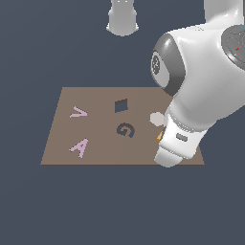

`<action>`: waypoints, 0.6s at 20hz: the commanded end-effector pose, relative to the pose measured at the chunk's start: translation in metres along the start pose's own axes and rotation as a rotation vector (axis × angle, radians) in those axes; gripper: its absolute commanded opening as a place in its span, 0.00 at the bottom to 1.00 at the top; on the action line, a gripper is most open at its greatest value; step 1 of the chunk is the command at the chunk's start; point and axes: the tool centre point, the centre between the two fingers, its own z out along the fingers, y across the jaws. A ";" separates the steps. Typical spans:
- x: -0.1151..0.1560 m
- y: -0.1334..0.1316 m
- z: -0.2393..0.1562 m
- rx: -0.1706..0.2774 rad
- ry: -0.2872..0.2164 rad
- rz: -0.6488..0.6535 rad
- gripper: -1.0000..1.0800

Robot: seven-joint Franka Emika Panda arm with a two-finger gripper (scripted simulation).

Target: Insert a designated object into the corresponding slot on a board.

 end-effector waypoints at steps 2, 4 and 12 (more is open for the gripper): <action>-0.013 -0.009 -0.001 -0.001 0.000 -0.059 0.00; -0.022 -0.016 -0.001 -0.001 0.000 -0.101 0.00; -0.071 -0.040 -0.003 -0.001 0.000 -0.308 0.00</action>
